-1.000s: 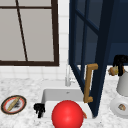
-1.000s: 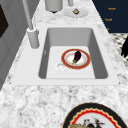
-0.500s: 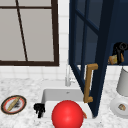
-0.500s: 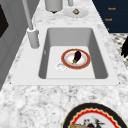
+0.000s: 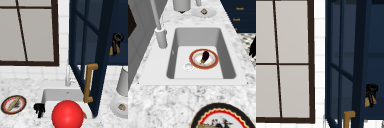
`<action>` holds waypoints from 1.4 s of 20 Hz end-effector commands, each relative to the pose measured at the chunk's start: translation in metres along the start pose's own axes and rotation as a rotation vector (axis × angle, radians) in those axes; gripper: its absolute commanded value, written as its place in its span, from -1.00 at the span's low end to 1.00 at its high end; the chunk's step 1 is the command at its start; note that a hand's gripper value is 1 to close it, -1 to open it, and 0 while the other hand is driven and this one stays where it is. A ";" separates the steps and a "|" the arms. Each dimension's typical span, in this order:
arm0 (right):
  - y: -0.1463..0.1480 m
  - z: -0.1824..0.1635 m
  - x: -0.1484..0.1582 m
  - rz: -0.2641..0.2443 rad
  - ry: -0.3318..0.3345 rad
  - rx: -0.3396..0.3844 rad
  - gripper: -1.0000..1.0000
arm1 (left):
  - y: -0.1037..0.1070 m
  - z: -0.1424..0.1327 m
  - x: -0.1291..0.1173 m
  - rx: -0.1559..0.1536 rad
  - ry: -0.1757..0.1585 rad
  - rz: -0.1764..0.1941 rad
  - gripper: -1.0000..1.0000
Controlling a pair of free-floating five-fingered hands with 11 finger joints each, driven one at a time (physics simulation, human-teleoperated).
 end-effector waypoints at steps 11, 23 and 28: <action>0.007 -0.117 0.056 0.005 0.023 0.013 1.00 | 0.000 0.000 0.000 0.000 0.000 0.000 0.00; 0.015 -0.226 0.084 -0.038 -0.016 -0.005 1.00 | 0.000 0.000 0.000 0.000 0.000 0.000 0.00; -0.001 -0.259 0.090 -0.027 -0.009 -0.013 1.00 | 0.000 0.000 0.000 0.000 0.000 0.000 0.00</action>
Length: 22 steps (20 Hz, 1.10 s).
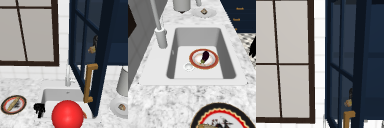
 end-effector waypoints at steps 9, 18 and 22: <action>0.008 -0.070 0.021 0.040 -0.008 -0.086 1.00 | 0.000 0.000 0.000 0.000 0.000 0.000 0.00; 0.024 -0.072 0.016 -0.047 -0.227 -0.203 1.00 | 0.000 0.000 0.000 0.000 0.000 0.000 0.00; 0.040 -0.087 0.011 -0.082 -0.344 -0.216 1.00 | 0.000 0.000 0.000 0.000 0.000 0.000 0.00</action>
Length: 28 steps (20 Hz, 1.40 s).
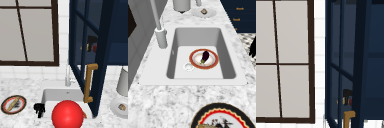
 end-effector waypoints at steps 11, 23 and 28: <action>0.045 0.010 -0.039 -0.189 -0.090 -0.054 1.00 | 0.000 0.000 0.000 0.000 0.000 0.000 0.00; 0.032 0.016 -0.012 -0.055 -0.073 -0.261 -1.00 | 0.000 0.000 0.000 0.000 0.000 0.000 0.00; 0.006 0.009 -0.007 -0.034 -0.057 -0.183 -1.00 | 0.000 0.000 0.000 0.000 0.000 0.000 0.00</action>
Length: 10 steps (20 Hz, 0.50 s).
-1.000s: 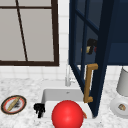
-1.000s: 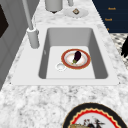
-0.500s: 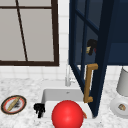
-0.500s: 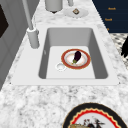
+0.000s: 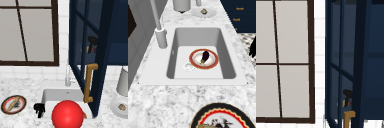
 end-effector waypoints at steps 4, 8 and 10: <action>-0.028 -0.014 0.000 0.010 0.033 0.118 -1.00 | 0.000 0.000 0.000 0.000 0.000 0.000 0.00; -0.042 -0.015 -0.006 0.013 0.054 0.181 -1.00 | 0.000 0.000 0.000 0.000 0.000 0.000 0.00; -0.046 -0.014 -0.007 0.010 0.060 0.220 -1.00 | 0.000 0.000 0.000 0.000 0.000 0.000 0.00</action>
